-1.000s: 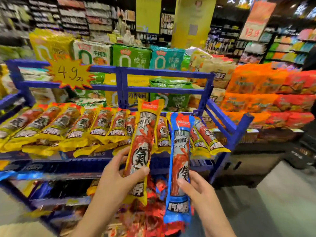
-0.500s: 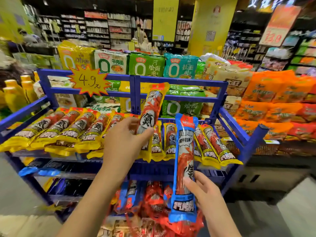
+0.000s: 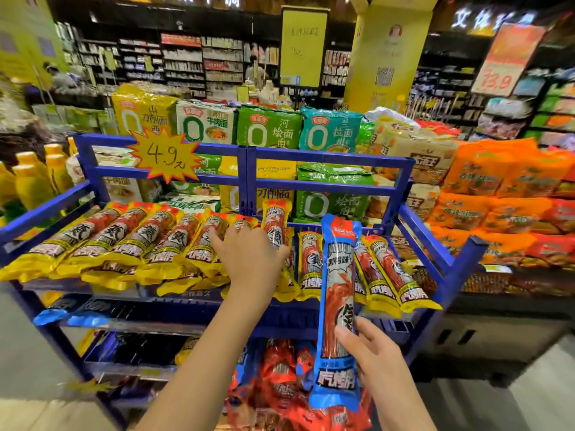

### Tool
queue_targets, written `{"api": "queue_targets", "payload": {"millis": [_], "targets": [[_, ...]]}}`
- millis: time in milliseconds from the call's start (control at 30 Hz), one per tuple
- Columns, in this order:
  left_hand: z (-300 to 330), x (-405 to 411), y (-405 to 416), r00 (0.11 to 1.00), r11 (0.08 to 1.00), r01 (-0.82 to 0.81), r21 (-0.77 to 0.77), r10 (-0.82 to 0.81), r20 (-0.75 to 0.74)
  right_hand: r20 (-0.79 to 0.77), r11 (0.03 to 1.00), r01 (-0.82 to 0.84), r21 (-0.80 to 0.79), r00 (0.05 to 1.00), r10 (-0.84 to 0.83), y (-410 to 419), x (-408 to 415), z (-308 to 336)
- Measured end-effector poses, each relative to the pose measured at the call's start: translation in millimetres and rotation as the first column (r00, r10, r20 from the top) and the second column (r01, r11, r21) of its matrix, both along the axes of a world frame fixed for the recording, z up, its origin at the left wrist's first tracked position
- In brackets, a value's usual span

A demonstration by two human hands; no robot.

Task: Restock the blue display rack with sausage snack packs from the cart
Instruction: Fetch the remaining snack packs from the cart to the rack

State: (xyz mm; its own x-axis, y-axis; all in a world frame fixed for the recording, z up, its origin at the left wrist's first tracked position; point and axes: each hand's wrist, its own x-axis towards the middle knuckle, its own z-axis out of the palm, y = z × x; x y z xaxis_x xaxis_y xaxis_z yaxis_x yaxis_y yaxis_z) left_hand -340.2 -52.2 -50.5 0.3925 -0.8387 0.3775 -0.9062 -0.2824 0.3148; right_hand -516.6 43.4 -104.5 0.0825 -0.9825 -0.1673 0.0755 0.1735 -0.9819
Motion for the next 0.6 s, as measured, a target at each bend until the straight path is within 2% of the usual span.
{"api": "queue_targets", "payload": {"millis": [600], "targets": [[-10, -1, -9, 0.99, 0.995, 0.043, 0.093, -0.055, 0.133, -0.015, 1.0, -0.015, -0.004, 1.0, 0.015, 5, 2, -4]]}}
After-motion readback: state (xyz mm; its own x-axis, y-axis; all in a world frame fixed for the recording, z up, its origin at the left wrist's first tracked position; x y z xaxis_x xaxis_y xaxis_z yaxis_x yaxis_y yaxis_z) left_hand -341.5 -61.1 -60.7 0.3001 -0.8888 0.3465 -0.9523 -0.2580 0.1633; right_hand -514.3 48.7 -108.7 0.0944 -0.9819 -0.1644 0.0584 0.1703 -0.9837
